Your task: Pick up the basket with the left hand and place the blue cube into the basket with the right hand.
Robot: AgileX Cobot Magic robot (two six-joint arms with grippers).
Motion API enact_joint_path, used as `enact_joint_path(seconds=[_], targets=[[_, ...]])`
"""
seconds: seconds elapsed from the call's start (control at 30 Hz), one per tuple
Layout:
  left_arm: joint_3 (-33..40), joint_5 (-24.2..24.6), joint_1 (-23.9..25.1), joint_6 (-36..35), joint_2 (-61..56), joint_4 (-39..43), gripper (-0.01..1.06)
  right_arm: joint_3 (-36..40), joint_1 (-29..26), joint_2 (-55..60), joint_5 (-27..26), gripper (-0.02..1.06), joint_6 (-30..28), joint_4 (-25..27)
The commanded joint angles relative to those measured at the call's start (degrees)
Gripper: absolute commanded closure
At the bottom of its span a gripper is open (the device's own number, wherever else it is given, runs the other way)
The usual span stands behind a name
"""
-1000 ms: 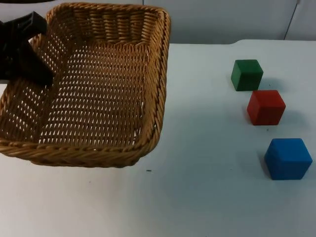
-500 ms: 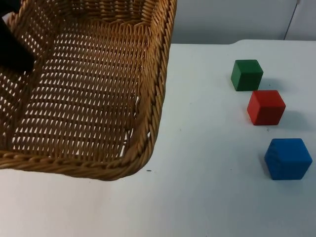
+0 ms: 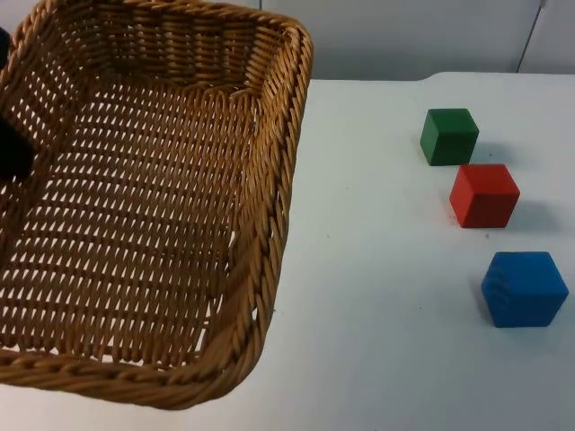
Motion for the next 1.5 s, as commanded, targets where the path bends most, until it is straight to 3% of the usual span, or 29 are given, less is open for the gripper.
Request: enact_joint_path(seconds=[0.0, 0.23, 0.47, 0.7, 0.8, 1.0, 1.07, 1.13, 1.17, 1.27, 1.4, 1.47], targets=[[0.17, -0.10, -0.03, -2.11, -0.68, -1.54, 1.05, -1.40, -0.26, -0.18, -0.19, 0.02, -0.21, 1.00], [0.17, -0.10, -0.03, -2.76, -0.68, -2.27, 1.05, -5.59, -0.26, 9.22, -1.63, 0.02, -1.75, 3.70], [0.17, -0.18, -0.03, -3.99, -0.58, -2.28, 1.05, -10.38, -0.26, 28.13, -11.29, 0.04, -4.79, 9.55], [0.17, -0.06, -0.03, -5.01, -0.58, -2.18, 1.05, -12.07, 0.12, 42.97, -16.46, 0.05, -6.90, 13.51], [0.17, -0.06, -0.03, -5.12, -0.58, -2.18, 1.05, -12.07, 3.21, 53.52, -21.51, 0.05, -7.31, 16.36], [0.17, -0.16, -0.03, -5.12, -0.58, -2.18, 1.05, -12.07, 10.26, 63.46, -28.16, 0.05, -2.83, 15.83], [0.17, -0.16, -0.03, -5.12, -0.58, -2.18, 1.05, -12.59, 14.10, 68.48, -30.81, 0.05, 1.75, 12.48], [0.17, -0.16, -0.03, -5.12, -0.58, -2.18, 1.05, -14.01, 18.55, 74.46, -31.85, 0.05, 13.74, 2.59], [0.17, -0.16, -0.03, -5.12, -0.58, -2.18, 1.05, -14.01, 18.55, 74.46, -31.85, 0.05, 13.74, 2.59], [0.17, -0.16, -0.03, -5.12, -0.58, -2.18, 1.05, -15.69, 22.23, 80.15, -31.62, 0.05, 25.18, -7.40], [0.17, -0.17, -0.03, -5.12, -0.58, -1.94, 1.05, -16.25, 24.32, 84.79, -32.88, 0.05, 33.25, -13.47], [0.17, -0.17, -0.03, -5.12, -0.58, -1.93, 1.05, -16.25, 24.30, 86.04, -33.43, 0.05, 34.66, -13.89]])
